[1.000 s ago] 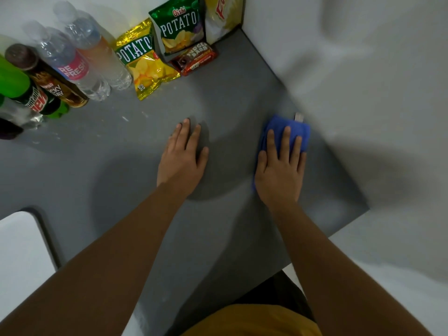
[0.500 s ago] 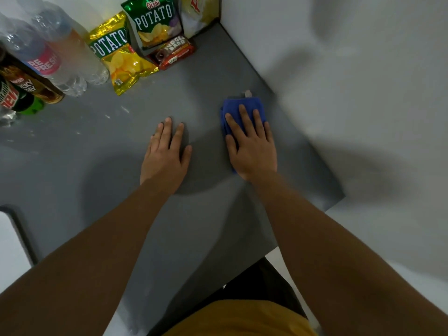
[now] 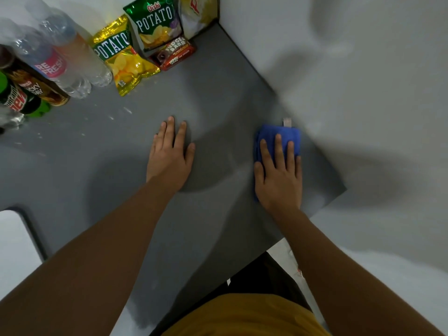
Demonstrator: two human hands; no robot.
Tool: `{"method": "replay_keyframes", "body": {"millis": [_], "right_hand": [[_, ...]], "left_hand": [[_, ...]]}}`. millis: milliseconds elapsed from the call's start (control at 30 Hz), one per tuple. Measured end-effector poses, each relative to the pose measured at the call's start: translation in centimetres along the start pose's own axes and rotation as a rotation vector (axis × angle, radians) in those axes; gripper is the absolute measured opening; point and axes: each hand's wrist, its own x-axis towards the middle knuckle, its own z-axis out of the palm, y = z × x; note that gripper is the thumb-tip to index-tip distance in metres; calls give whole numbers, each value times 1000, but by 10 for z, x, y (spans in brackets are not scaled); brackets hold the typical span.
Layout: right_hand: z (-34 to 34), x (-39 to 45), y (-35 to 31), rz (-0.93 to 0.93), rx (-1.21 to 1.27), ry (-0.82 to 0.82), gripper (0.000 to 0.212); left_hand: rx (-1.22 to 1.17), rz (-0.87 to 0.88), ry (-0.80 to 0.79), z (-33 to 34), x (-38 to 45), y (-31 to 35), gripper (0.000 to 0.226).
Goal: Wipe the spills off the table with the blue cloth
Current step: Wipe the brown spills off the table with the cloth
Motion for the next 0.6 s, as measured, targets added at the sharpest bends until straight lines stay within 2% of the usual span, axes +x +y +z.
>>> {"method": "replay_keyframes", "body": {"millis": [133,367,600], "right_hand": [[7,-13,-24,-78,3,-35,59],[-1,37,-19,-309,-2,15,55],[-11,57,14,-195,6,30,53]], "left_hand": [[2,3,11,1,0,-1,59],[17,12,13,1,0,-1,59],[34,18,15,0,1,0,59]]}}
